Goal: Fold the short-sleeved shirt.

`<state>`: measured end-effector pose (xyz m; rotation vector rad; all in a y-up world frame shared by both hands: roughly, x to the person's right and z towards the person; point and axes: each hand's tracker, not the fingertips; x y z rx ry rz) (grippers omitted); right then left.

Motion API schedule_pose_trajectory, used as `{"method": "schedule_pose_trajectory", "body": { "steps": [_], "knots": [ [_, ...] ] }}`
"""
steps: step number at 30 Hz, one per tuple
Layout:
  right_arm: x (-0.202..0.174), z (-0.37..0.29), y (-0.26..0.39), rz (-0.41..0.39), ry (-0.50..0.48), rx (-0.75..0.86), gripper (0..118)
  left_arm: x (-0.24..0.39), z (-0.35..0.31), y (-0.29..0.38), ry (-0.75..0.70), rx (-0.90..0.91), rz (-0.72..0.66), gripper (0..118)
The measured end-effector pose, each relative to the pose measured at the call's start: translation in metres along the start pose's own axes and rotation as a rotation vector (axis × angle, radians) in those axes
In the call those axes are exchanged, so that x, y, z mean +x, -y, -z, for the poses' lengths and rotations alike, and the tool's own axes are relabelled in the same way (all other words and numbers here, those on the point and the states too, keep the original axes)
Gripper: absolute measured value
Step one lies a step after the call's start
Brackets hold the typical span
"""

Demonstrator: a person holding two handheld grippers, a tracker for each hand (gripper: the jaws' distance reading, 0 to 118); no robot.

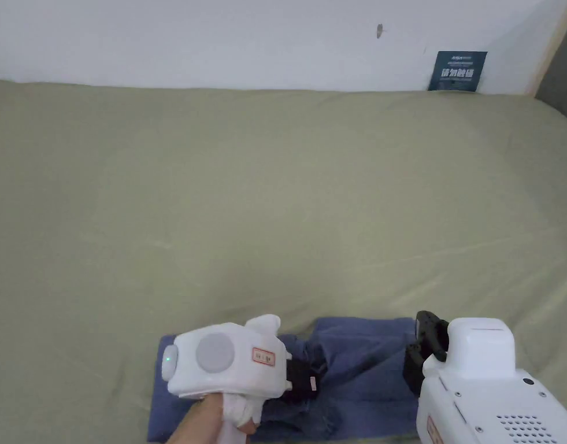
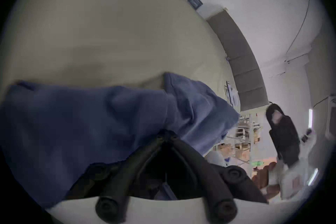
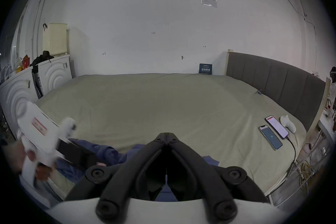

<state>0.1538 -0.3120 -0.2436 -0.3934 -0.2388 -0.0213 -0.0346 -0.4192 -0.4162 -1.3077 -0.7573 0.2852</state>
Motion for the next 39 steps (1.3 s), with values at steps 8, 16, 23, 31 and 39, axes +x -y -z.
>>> {"method": "schedule_pose_trajectory", "body": {
  "steps": [8,16,23,31,39],
  "knots": [
    [-0.006,0.007,0.001,-0.006,-0.006,-0.009,0,-0.032,-0.150,0.002,0.100,0.190,-0.003,1],
    [-0.032,0.010,0.002,-0.020,-0.058,-0.015,0,-0.131,-0.189,0.013,0.012,0.179,-0.138,1],
    [-0.039,0.009,0.002,-0.057,-0.065,-0.028,0,-0.127,-0.158,0.014,0.166,0.105,-0.188,102],
    [-0.025,0.007,-0.003,-0.049,-0.044,-0.030,0,-0.122,-0.122,0.012,0.175,0.109,-0.283,9],
    [-0.020,-0.002,-0.016,-0.052,-0.036,0.029,0,-0.146,-0.234,0.012,-0.113,0.378,-0.154,9]
  ]
}}
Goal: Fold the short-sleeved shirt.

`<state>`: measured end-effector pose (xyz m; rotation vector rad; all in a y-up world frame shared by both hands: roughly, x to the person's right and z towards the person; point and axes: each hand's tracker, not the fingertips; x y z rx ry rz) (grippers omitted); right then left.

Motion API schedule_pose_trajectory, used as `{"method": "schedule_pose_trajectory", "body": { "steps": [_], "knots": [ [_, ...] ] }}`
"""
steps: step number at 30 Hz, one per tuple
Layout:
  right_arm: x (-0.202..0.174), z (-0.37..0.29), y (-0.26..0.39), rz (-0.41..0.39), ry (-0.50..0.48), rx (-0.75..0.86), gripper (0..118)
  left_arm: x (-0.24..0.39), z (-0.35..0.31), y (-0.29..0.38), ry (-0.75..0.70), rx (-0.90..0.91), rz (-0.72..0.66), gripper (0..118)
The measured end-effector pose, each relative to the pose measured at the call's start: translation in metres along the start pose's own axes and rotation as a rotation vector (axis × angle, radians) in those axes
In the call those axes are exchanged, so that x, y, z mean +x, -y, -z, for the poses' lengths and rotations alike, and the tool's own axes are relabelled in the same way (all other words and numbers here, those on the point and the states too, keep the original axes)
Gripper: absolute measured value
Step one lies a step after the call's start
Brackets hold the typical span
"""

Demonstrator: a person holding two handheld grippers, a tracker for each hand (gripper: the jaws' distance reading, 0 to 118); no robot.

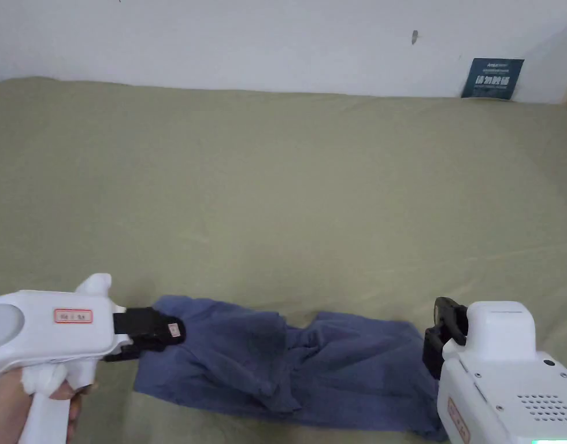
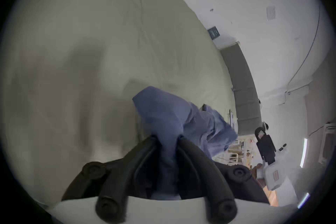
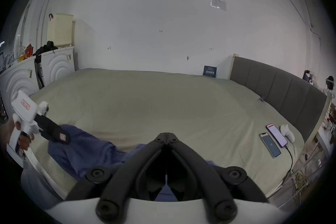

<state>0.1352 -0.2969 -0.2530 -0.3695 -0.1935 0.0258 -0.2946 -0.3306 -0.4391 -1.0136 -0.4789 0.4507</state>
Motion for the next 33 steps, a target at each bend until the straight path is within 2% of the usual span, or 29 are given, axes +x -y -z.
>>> {"method": "schedule_pose_trajectory", "body": {
  "steps": [3,5,6,9,14,21,26,27,28,29,30,31,33],
  "knots": [
    [-0.004,0.001,-0.005,0.001,-0.021,0.020,0,-0.019,-0.057,-0.009,-0.088,0.073,-0.059,9],
    [-0.008,0.001,-0.008,-0.006,-0.035,0.029,0,-0.004,-0.088,-0.005,-0.165,0.097,-0.055,9],
    [-0.010,0.000,-0.009,-0.008,-0.043,0.036,0,0.000,-0.095,-0.003,-0.165,0.074,-0.079,9],
    [-0.015,-0.002,-0.011,-0.014,-0.057,0.046,0,0.014,-0.099,-0.013,-0.187,0.037,-0.028,9],
    [-0.017,-0.006,-0.009,-0.001,-0.061,0.046,0,0.087,-0.057,-0.011,-0.114,-0.029,0.097,9],
    [-0.007,-0.006,-0.004,-0.005,-0.040,0.029,0,0.178,0.045,0.017,-0.170,-0.182,0.239,9],
    [0.004,-0.003,0.002,0.009,-0.014,0.002,0,0.204,0.127,0.041,-0.215,-0.243,0.333,11],
    [0.006,-0.003,0.003,0.011,-0.010,-0.002,0,0.205,0.134,0.043,-0.194,-0.255,0.332,22],
    [0.008,-0.002,0.005,0.014,-0.006,-0.006,0,0.202,0.139,0.043,-0.104,-0.264,0.308,53],
    [0.010,-0.001,0.006,0.018,-0.001,-0.012,0,0.199,0.142,0.042,-0.032,-0.273,0.259,103],
    [0.012,0.000,0.007,0.020,0.004,-0.017,0,0.198,0.138,0.043,-0.023,-0.263,0.211,118],
    [0.013,0.001,0.008,0.021,0.007,-0.023,0,0.198,0.128,0.042,-0.011,-0.232,0.195,117],
    [0.015,0.003,0.010,0.027,0.013,-0.029,0,0.188,0.101,0.031,0.080,-0.173,0.181,100]
  ]
}}
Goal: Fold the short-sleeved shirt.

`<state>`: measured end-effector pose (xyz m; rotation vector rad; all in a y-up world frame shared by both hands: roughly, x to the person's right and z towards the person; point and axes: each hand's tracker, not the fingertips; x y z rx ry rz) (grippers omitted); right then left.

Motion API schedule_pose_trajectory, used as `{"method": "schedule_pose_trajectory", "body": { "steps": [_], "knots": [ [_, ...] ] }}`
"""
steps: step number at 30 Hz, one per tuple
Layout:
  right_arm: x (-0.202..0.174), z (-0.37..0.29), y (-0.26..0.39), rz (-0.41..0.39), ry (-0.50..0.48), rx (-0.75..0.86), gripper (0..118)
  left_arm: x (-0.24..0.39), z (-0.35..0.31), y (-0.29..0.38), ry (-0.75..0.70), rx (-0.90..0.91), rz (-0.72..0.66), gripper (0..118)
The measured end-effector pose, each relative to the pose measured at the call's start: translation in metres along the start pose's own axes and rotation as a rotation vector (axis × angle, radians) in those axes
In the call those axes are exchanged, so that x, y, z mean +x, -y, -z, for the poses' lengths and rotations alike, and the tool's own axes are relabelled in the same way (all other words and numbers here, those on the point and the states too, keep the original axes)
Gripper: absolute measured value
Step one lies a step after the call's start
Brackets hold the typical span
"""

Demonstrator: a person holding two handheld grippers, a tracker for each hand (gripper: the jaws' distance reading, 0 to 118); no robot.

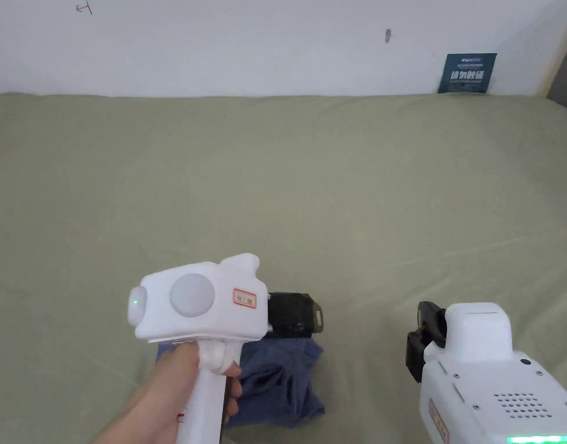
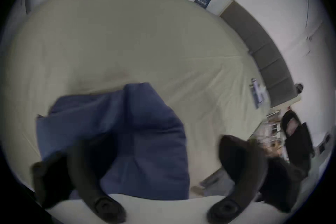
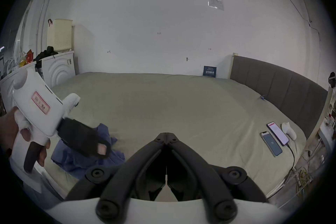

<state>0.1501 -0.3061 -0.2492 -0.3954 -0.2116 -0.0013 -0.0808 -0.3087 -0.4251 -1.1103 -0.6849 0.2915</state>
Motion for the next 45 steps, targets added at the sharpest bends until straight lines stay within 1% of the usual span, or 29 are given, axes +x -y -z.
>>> {"method": "schedule_pose_trajectory", "body": {
  "steps": [1,2,4,6,8,11,13,17,19,20,22,24,25,27,28,29,30,32,33,35,37,38,39,42,43,44,45],
  "knots": [
    [0.000,0.001,0.000,0.004,-0.001,-0.005,0,-0.005,-0.013,0.001,0.026,0.031,-0.016,88],
    [0.000,0.002,0.000,0.008,-0.003,-0.010,0,-0.011,-0.027,0.003,0.067,0.066,-0.034,65],
    [-0.002,0.003,0.000,0.008,-0.001,-0.007,0,-0.029,-0.046,0.002,0.130,0.106,-0.058,2],
    [-0.004,0.005,0.000,0.014,-0.007,-0.012,0,-0.041,-0.056,0.008,0.142,0.098,-0.052,1],
    [-0.006,0.007,0.001,0.024,-0.016,-0.020,0,-0.047,-0.051,0.013,0.203,0.061,-0.082,1],
    [-0.011,0.009,0.004,0.020,-0.020,-0.031,0,-0.064,-0.022,0.021,0.331,-0.011,-0.161,1],
    [-0.012,0.009,0.005,0.013,-0.024,-0.039,0,-0.066,0.001,0.032,0.377,-0.051,-0.204,1],
    [-0.012,0.008,0.006,0.000,-0.024,-0.055,0,-0.065,0.046,0.057,0.351,-0.108,-0.203,1],
    [-0.011,0.010,0.007,-0.008,-0.029,-0.063,0,-0.071,0.064,0.067,0.264,-0.132,-0.164,1],
    [-0.011,0.010,0.007,-0.015,-0.034,-0.067,0,-0.074,0.069,0.070,0.257,-0.121,-0.129,1],
    [-0.011,0.010,0.007,-0.031,-0.041,-0.073,0,-0.077,0.066,0.067,0.299,-0.111,-0.150,0],
    [-0.012,0.011,0.005,-0.026,-0.064,-0.079,0,-0.078,0.060,0.062,0.293,-0.116,-0.171,0],
    [-0.013,0.014,0.003,-0.015,-0.093,-0.087,0,-0.075,0.052,0.059,0.289,-0.115,-0.165,0],
    [-0.018,0.020,-0.004,0.021,-0.210,-0.114,0,-0.073,0.027,0.054,0.318,-0.085,-0.135,0],
    [-0.020,0.024,-0.007,0.051,-0.277,-0.135,0,-0.072,0.014,0.050,0.336,-0.062,-0.126,0],
    [-0.023,0.033,-0.011,0.111,-0.390,-0.181,0,-0.074,-0.003,0.046,0.323,-0.028,-0.115,0],
    [-0.027,0.043,-0.013,0.160,-0.473,-0.227,0,-0.077,-0.017,0.043,0.315,0.004,-0.104,0],
    [-0.039,0.072,-0.013,0.279,-0.640,-0.343,0,-0.086,-0.053,0.041,0.262,0.041,-0.101,0],
    [-0.045,0.089,-0.008,0.355,-0.732,-0.406,0,-0.094,-0.066,0.039,0.226,0.061,-0.095,0],
    [-0.058,0.123,0.003,0.437,-0.838,-0.515,0,-0.111,-0.085,0.036,0.137,0.077,-0.070,0],
    [-0.069,0.149,0.017,0.458,-0.894,-0.609,0,-0.130,-0.098,0.034,0.077,0.084,-0.077,0],
    [-0.072,0.163,0.027,0.505,-0.954,-0.674,0,-0.140,-0.101,0.033,0.060,0.076,-0.084,0],
    [-0.073,0.175,0.035,0.559,-0.976,-0.718,0,-0.146,-0.104,0.034,0.046,0.068,-0.088,0],
    [-0.066,0.206,0.068,0.724,-1.018,-0.851,0,-0.167,-0.105,0.034,0.017,0.037,-0.091,0],
    [-0.063,0.212,0.077,0.769,-0.993,-0.877,0,-0.174,-0.104,0.034,0.022,0.034,-0.092,1],
    [-0.056,0.219,0.086,0.881,-1.026,-0.890,0,-0.181,-0.102,0.032,0.042,0.023,-0.108,1],
    [-0.051,0.223,0.091,0.972,-1.074,-0.894,0,-0.187,-0.098,0.030,0.083,0.015,-0.142,11]
  ]
}}
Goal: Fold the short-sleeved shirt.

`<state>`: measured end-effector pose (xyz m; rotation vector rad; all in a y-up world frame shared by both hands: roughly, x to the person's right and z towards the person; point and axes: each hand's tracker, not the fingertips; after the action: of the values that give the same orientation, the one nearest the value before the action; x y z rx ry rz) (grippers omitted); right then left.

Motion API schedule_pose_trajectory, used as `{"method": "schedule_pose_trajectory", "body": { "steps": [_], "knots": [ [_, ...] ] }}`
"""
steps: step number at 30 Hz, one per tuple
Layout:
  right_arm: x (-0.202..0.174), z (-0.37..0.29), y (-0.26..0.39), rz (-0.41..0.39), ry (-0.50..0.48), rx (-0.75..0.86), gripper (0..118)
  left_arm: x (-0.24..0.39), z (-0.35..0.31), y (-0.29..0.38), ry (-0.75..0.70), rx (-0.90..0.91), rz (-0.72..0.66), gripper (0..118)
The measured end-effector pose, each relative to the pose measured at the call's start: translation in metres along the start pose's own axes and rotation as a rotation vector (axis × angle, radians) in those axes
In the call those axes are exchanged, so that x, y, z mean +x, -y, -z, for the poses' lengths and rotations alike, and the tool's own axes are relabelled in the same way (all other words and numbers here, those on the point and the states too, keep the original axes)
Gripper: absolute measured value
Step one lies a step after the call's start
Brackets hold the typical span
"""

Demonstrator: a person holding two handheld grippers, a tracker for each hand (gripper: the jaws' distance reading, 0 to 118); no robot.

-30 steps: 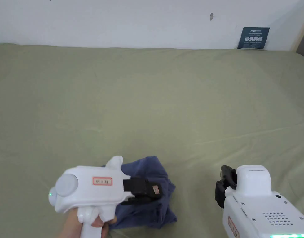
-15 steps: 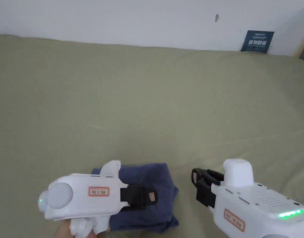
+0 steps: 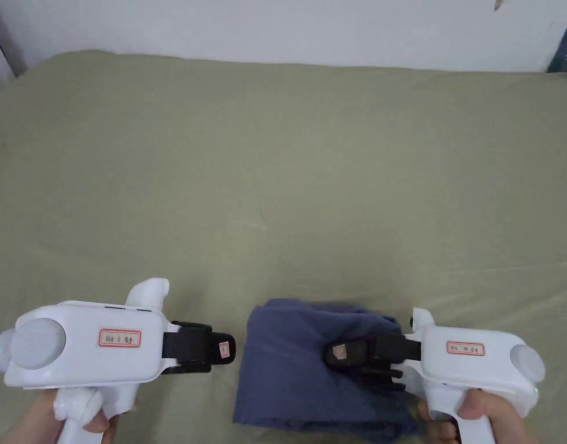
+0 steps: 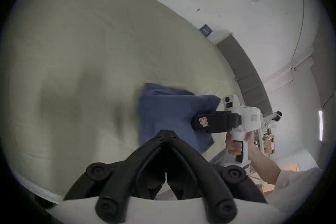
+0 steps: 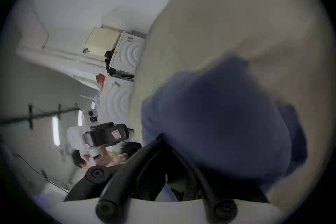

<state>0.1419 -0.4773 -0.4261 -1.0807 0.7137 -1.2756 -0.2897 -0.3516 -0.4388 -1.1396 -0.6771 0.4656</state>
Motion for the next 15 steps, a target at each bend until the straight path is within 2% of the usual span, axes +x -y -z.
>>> {"method": "schedule_pose_trajectory", "body": {
  "steps": [1,2,3,5,9,12,13,14,15],
  "knots": [
    [0.002,-0.002,0.001,0.022,-0.015,0.012,0,-0.005,0.004,-0.002,0.033,-0.005,-0.023,37],
    [0.002,-0.003,0.002,0.021,-0.021,0.010,0,-0.015,0.009,-0.006,0.063,-0.022,-0.039,91],
    [0.003,-0.004,0.001,0.005,-0.023,-0.005,0,-0.020,0.017,-0.008,0.095,-0.046,-0.044,118],
    [-0.002,-0.002,0.006,-0.004,-0.020,-0.011,0,-0.025,0.038,-0.010,0.145,-0.113,-0.051,118],
    [-0.006,-0.001,0.013,0.012,-0.048,-0.023,0,-0.027,0.077,-0.013,0.228,-0.140,-0.105,116],
    [-0.006,0.000,0.017,0.018,-0.071,-0.030,0,-0.022,0.091,-0.014,0.309,-0.093,-0.118,114],
    [-0.005,-0.002,0.012,0.022,-0.079,-0.032,0,-0.024,0.094,-0.016,0.329,-0.091,-0.149,110],
    [-0.004,-0.003,0.012,0.023,-0.087,-0.032,0,-0.023,0.096,-0.018,0.311,-0.099,-0.167,100],
    [-0.003,-0.003,0.013,0.027,-0.095,-0.032,0,-0.023,0.094,-0.018,0.249,-0.086,-0.149,80]
  ]
}}
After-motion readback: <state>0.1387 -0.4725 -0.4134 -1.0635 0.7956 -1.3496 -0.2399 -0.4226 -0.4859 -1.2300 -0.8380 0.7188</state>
